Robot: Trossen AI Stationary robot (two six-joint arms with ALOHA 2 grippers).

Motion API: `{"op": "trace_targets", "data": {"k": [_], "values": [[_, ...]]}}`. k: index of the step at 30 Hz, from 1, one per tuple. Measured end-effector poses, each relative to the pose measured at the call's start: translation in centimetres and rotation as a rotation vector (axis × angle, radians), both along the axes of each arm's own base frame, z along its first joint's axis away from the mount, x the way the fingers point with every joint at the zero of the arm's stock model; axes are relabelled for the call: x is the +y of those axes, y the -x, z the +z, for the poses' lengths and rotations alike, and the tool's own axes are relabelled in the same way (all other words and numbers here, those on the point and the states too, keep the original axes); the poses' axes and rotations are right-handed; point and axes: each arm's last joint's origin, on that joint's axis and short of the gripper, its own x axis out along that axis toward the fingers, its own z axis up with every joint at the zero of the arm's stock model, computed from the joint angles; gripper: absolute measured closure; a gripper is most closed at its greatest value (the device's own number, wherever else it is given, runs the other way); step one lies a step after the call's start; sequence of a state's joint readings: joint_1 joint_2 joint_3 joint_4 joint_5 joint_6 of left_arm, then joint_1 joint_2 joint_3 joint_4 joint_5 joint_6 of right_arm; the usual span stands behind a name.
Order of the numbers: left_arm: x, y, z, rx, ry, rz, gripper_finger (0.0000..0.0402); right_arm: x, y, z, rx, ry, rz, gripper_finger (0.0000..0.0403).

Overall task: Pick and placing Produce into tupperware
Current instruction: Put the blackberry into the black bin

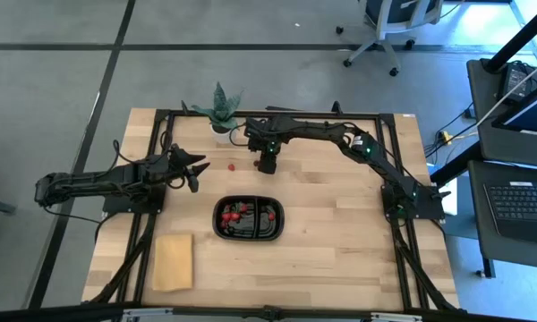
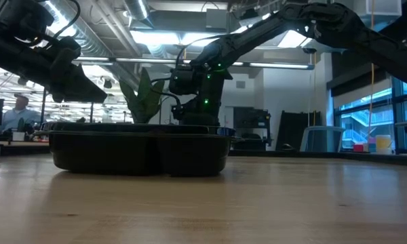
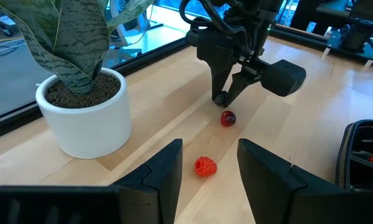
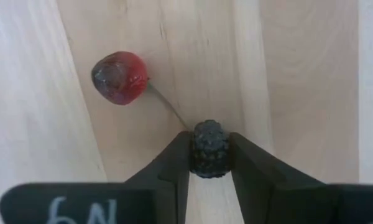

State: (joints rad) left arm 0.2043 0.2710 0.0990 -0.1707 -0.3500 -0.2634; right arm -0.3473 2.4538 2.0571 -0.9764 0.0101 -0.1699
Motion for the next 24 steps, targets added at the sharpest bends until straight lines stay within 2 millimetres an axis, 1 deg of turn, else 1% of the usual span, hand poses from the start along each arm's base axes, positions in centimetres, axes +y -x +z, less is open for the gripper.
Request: {"op": "trace_targets", "data": {"k": [8, 13, 15, 19, 21, 24], "values": [[0.0, 0.0, 0.0, 0.0, 0.0, 0.0, 0.0255, 0.0, 0.1, -0.1, 0.009, -0.004, -0.008, 0.0298], [0.0, 0.0, 0.0, 0.0, -0.001, 0.0, 0.0255, -0.1, 0.1, 1.0, 0.052, -0.006, -0.011, 0.0305], [0.0, 0.0, 0.0, 0.0, -0.002, 0.0, 0.0255, -0.3, -0.1, 2.3, 0.039, 0.0, -0.013, 0.0305], [0.0, 0.0, 0.0, 0.001, -0.002, -0.001, 0.0255, -0.2, -0.2, 5.8, 0.018, 0.004, -0.025, 0.0302], [0.0, 0.0, 0.0, 0.001, -0.002, -0.001, 0.0255, 0.2, -0.2, 7.0, 0.019, -0.002, -0.031, 0.0302], [0.0, 0.0, 0.0, 0.001, -0.003, 0.0, 0.0255, 1.6, 0.4, 8.7, 0.009, -0.022, -0.029, 0.0303]]}}
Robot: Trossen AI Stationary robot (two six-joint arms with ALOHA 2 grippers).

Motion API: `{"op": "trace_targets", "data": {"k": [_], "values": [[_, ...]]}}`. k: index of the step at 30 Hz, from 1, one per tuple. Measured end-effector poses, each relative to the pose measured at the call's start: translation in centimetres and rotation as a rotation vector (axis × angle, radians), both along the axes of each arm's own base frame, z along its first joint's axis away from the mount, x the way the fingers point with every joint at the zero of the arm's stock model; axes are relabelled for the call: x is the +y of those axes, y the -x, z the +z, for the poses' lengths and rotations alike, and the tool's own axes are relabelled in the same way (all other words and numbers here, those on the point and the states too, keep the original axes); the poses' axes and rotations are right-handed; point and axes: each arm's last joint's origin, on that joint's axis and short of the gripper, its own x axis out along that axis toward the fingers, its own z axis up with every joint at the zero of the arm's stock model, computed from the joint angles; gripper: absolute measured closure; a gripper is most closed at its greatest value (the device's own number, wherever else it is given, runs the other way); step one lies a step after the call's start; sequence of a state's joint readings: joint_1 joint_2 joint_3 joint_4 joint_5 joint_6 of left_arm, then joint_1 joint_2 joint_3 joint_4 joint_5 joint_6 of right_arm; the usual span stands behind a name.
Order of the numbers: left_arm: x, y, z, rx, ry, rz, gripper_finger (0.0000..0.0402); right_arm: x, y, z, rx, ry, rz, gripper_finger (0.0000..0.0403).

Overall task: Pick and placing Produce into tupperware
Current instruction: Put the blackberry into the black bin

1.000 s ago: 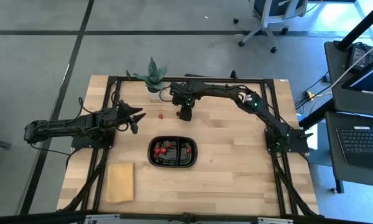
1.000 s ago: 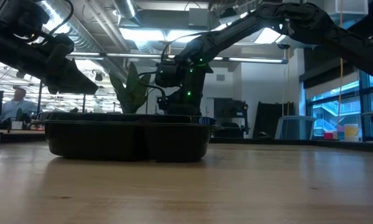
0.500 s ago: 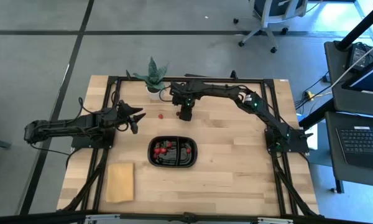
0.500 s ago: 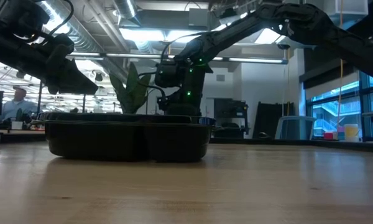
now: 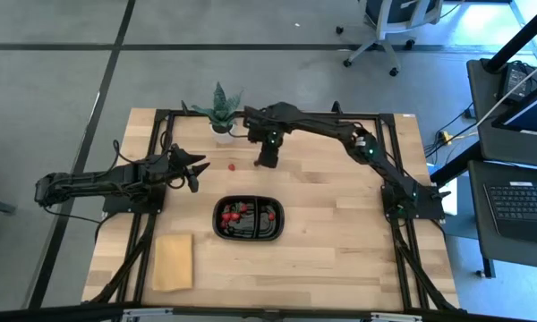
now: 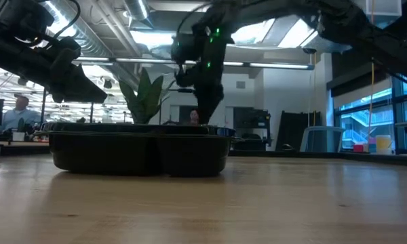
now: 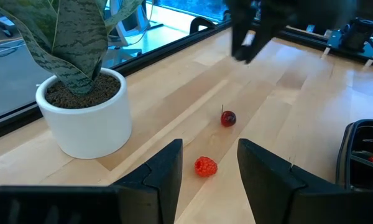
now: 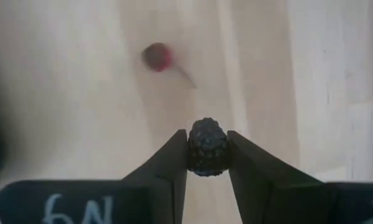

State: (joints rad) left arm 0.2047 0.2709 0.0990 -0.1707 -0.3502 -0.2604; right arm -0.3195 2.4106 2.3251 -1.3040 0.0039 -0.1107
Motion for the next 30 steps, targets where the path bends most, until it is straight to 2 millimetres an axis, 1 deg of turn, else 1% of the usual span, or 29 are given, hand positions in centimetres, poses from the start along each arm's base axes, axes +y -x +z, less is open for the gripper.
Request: {"op": "trace_targets", "data": {"k": [2, 9, 16, 20, 23, 27, 30], "values": [[0.0, 0.0, 0.0, 0.0, 0.0, 0.0, 0.0255, 1.1, 0.2, 1.0, -0.001, -0.026, 0.014, 0.0302], [0.0, 0.0, 0.0, 0.001, -0.001, 0.0, 0.0255, 6.6, -0.5, 2.3, -0.016, -0.047, 0.052, 0.0303], [0.0, 0.0, 0.0, 0.005, -0.007, -0.003, 0.0255, 12.3, -1.5, 2.3, -0.037, -0.064, 0.077, 0.0301], [0.0, 0.0, 0.0, 0.017, -0.024, -0.01, 0.0255, 14.9, -1.6, 2.2, -0.036, -0.082, 0.049, 0.0302], [0.0, 0.0, 0.0, 0.031, -0.045, -0.019, 0.0255, 16.1, -1.4, 1.3, -0.003, -0.095, 0.005, 0.03], [0.0, 0.0, 0.0, 0.039, -0.058, -0.023, 0.0255, 17.4, -0.9, -1.1, 0.077, -0.13, -0.048, 0.0299], [0.0, 0.0, 0.0, 0.04, -0.06, -0.024, 0.0255, 17.9, -1.0, -2.6, 0.079, -0.198, -0.081, 0.0299]]}}
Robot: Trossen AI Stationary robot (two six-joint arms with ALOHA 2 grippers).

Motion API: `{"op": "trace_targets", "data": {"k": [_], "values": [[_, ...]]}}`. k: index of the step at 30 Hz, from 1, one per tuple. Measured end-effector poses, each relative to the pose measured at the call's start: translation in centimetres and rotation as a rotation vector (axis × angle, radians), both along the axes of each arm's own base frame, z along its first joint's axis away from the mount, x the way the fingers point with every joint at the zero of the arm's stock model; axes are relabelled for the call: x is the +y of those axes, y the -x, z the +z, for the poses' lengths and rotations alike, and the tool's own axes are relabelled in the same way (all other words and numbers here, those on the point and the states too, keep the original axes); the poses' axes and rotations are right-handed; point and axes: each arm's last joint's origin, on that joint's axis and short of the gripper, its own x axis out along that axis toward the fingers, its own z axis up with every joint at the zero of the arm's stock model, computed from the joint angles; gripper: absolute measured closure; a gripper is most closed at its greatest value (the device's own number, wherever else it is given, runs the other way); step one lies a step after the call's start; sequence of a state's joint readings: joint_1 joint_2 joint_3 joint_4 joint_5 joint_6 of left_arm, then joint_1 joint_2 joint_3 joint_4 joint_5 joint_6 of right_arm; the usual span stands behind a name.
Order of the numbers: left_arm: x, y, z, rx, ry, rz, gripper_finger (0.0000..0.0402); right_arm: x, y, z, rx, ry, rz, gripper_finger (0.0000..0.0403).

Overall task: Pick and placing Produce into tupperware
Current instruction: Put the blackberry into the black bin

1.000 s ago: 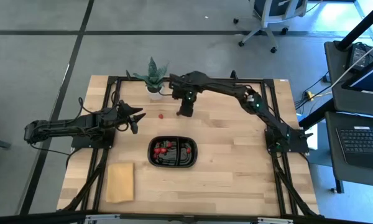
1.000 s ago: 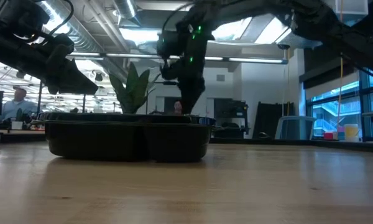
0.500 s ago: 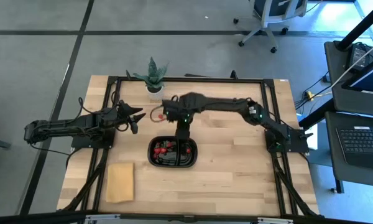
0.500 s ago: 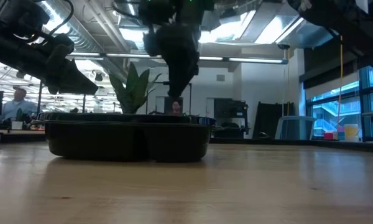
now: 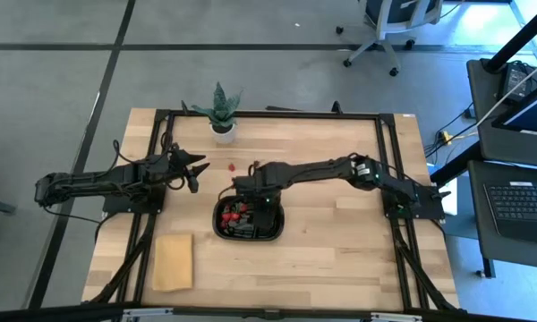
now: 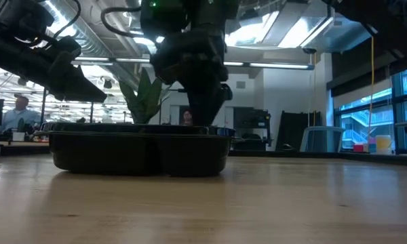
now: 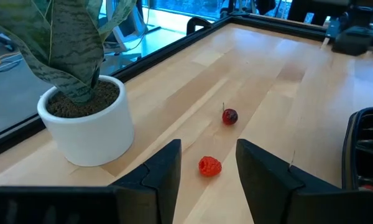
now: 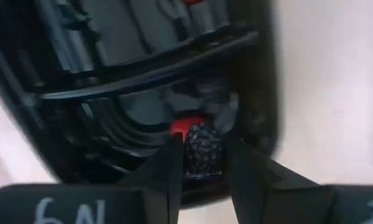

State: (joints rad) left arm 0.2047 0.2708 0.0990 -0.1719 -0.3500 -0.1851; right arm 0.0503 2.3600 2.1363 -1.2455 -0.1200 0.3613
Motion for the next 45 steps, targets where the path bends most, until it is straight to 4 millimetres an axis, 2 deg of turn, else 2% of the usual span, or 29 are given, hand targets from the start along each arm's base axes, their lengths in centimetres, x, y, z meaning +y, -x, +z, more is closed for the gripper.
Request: {"op": "trace_targets", "data": {"k": [13, 22, 45], "values": [[0.0, 0.0, 0.0, 0.022, -0.029, -0.016, 0.0255, 0.0, -0.6, -0.3, -0.063, 0.001, -0.021, 0.0298], [0.0, 0.0, 0.0, 0.023, -0.028, -0.016, 0.0255, 0.5, -0.3, -2.3, -0.042, -0.004, -0.02, 0.0294], [0.0, 0.0, 0.0, 0.021, -0.025, -0.016, 0.0255, 0.5, -0.4, -2.4, -0.05, -0.018, -0.011, 0.0285]]}}
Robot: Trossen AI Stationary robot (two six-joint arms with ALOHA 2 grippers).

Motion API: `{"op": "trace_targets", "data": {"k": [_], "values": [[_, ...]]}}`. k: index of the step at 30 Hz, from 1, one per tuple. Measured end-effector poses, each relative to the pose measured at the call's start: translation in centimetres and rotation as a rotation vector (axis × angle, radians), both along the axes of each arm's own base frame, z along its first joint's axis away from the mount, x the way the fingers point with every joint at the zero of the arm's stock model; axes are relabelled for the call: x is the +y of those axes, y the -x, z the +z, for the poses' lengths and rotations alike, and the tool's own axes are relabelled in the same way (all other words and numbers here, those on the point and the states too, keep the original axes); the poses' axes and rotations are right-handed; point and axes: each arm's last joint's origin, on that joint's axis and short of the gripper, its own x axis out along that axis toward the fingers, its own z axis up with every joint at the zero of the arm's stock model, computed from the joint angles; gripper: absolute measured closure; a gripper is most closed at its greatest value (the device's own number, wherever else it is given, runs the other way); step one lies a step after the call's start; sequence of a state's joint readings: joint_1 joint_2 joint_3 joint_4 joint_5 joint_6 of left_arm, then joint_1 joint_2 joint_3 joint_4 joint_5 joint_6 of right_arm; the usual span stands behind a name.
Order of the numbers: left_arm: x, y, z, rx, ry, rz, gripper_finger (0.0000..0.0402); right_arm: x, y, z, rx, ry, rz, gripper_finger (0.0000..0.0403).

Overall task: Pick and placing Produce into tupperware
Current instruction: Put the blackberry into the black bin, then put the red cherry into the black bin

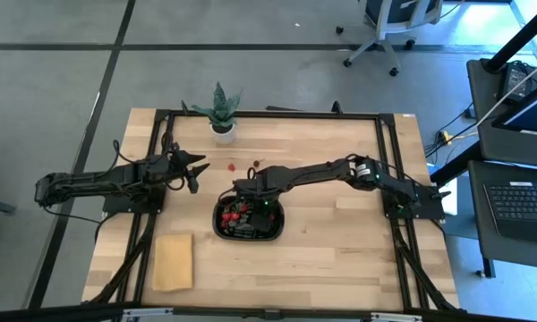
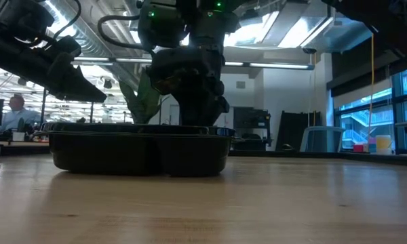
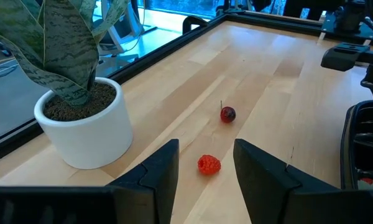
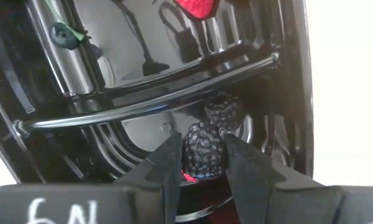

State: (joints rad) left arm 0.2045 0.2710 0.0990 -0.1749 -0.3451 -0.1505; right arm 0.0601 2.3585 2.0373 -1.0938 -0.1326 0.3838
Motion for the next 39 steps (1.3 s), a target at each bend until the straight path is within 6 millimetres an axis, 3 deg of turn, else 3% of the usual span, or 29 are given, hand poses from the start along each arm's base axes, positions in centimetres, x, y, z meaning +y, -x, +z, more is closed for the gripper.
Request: {"op": "trace_targets", "data": {"k": [5, 13, 18, 25, 31, 36, 39], "values": [[0.0, 0.0, 0.0, 0.0, 0.0, 0.0, 0.0255, 0.1, 0.0, 0.0, -0.002, -0.018, 0.005, 0.0277], [0.0, 0.0, 0.0, -0.001, 0.0, 0.0, 0.0255, 0.1, 0.0, 0.1, 0.003, -0.02, -0.002, 0.0205], [0.0, 0.0, 0.0, -0.001, 0.0, 0.0, 0.0255, -0.7, 0.4, 1.8, 0.002, -0.019, -0.012, 0.0183], [0.0, 0.0, 0.0, -0.002, -0.003, -0.001, 0.0255, -3.6, 0.4, 6.0, -0.058, 0.012, 0.062, 0.018], [0.0, 0.0, 0.0, -0.005, 0.001, 0.001, 0.0255, -7.8, 0.0, 8.4, -0.174, 0.081, 0.121, 0.018], [0.0, 0.0, 0.0, -0.003, -0.002, 0.0, 0.0255, -10.9, -0.3, 8.8, -0.263, 0.147, 0.221, 0.018], [0.0, 0.0, 0.0, -0.002, -0.004, 0.003, 0.0255, -11.9, -0.5, 8.0, -0.296, 0.187, 0.31, 0.018]]}}
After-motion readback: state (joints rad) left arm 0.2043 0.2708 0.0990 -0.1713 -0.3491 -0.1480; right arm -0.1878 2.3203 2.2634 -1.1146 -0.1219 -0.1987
